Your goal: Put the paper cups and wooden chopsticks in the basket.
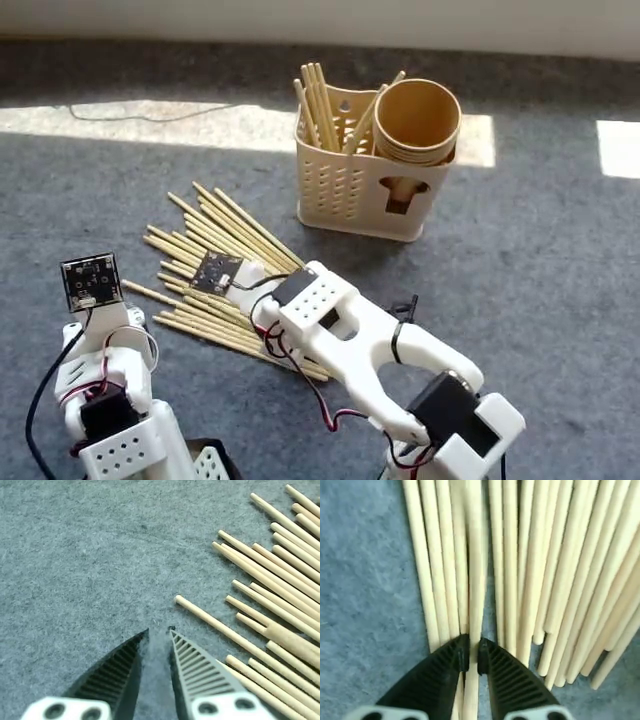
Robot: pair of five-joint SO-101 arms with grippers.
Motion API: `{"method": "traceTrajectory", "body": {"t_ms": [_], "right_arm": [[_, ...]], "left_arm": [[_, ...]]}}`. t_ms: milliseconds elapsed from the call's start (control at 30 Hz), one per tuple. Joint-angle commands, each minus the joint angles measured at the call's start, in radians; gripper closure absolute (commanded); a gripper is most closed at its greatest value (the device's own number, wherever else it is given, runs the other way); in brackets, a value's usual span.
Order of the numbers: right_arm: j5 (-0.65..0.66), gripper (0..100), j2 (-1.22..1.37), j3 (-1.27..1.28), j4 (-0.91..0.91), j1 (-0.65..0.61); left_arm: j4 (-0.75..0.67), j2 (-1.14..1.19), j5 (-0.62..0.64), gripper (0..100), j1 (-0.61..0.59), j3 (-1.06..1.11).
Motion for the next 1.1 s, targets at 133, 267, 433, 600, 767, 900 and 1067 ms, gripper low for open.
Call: {"method": "traceTrajectory", "body": {"t_ms": [133,267,433,600,767,900,1067], "right_arm": [[0.006,99.5,-0.157,-0.004,0.048,-0.01],[0.003,99.5,-0.237,-0.004,0.051,0.008],[-0.104,99.5,-0.351,-0.01,0.048,0.067],[-0.252,99.5,-0.504,-0.01,0.048,0.125],[-0.362,99.5,-0.682,-0.01,0.039,0.151],[-0.37,99.5,-0.803,-0.004,-0.093,0.174],[-0.37,99.5,-0.866,-0.002,-0.289,0.203]], "left_arm": [[-0.018,-0.008,-0.006,93,-0.012,-0.007],[-0.018,-0.008,-0.006,93,-0.012,-0.007],[-0.018,-0.008,-0.006,93,-0.01,-0.007],[-0.018,-0.008,-0.006,93,-0.01,-0.007],[-0.018,-0.008,-0.006,93,-0.01,-0.007],[-0.018,-0.008,-0.006,93,-0.01,-0.007],[-0.018,-0.008,-0.006,93,-0.01,-0.007]]}}
